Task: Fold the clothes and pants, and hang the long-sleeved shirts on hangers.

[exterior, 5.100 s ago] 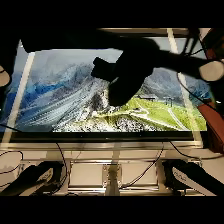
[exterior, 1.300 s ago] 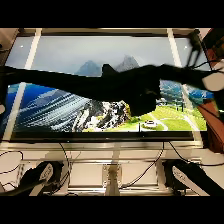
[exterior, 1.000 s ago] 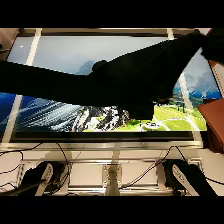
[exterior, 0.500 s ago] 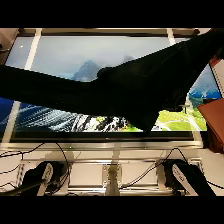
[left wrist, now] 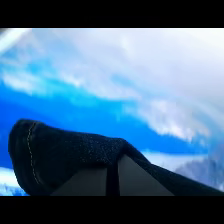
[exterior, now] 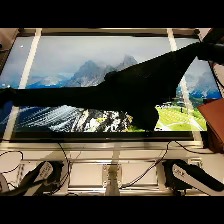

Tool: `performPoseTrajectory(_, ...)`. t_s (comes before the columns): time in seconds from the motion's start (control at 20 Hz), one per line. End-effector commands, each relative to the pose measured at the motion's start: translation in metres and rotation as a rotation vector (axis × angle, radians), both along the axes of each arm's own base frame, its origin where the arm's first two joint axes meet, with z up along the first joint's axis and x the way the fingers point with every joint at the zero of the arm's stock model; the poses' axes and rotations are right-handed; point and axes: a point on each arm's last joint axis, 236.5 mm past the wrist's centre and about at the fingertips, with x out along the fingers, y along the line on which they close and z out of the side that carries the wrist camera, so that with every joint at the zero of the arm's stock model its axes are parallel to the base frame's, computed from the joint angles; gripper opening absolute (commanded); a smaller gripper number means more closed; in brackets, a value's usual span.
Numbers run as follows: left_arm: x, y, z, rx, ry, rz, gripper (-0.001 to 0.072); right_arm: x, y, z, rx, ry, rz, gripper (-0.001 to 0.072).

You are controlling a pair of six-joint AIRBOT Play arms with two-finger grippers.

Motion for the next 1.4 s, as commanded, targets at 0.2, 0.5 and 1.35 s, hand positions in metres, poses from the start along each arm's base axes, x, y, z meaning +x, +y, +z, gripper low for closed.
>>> performPoseTrajectory(0.2,-0.005,-0.008,-0.104,-0.186,0.226,-0.033,0.0028,0.103,-0.017,-0.125,0.219,0.026,-0.177,0.0025)
performPoseTrajectory(0.5,0.001,-0.013,-0.096,-0.170,0.232,-0.087,0.0715,0.112,-0.019,-0.149,0.232,0.043,-0.189,0.0170)
performPoseTrajectory(1.35,-0.073,-0.452,-0.041,-0.004,0.388,-1.523,0.0583,-0.028,-0.106,-0.116,0.091,0.380,-0.263,0.0691)
